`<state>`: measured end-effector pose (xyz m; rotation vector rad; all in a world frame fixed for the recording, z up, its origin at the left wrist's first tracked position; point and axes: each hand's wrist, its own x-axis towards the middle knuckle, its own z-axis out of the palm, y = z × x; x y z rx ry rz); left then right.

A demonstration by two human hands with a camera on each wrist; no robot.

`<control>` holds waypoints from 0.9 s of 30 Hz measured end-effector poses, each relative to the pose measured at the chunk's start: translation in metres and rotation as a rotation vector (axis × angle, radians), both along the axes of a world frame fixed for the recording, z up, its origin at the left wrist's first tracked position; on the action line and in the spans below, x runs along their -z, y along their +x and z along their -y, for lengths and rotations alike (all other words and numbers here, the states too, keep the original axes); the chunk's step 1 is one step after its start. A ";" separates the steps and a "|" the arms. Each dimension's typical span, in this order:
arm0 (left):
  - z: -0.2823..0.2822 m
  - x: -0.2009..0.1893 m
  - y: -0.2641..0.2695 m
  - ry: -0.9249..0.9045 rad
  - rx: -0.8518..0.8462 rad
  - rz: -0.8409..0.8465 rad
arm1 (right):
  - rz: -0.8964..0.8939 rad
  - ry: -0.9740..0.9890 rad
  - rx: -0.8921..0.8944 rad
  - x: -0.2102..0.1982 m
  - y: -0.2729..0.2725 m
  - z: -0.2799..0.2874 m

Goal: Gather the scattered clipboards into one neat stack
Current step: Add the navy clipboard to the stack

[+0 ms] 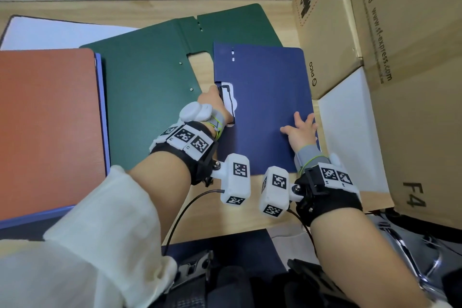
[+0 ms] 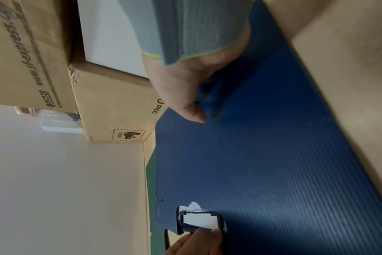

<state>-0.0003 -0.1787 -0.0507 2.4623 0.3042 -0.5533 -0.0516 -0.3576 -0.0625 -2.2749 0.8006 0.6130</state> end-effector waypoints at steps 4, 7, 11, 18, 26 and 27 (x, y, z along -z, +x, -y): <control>-0.001 0.004 -0.004 -0.009 0.016 -0.019 | 0.007 -0.009 0.002 -0.001 -0.004 0.000; -0.003 0.008 -0.005 -0.007 0.019 -0.086 | 0.022 0.003 0.015 0.002 -0.007 0.000; -0.002 0.010 -0.005 -0.019 -0.005 -0.082 | 0.024 -0.018 0.032 0.002 -0.010 0.000; -0.019 0.003 -0.005 -0.185 -0.102 -0.149 | 0.076 0.138 0.202 -0.021 0.015 -0.034; -0.171 -0.025 -0.003 -0.309 -0.514 0.044 | 0.084 0.728 0.099 -0.050 0.047 -0.200; -0.195 -0.025 -0.008 -0.295 -0.583 0.066 | 0.047 0.741 0.046 -0.051 0.045 -0.224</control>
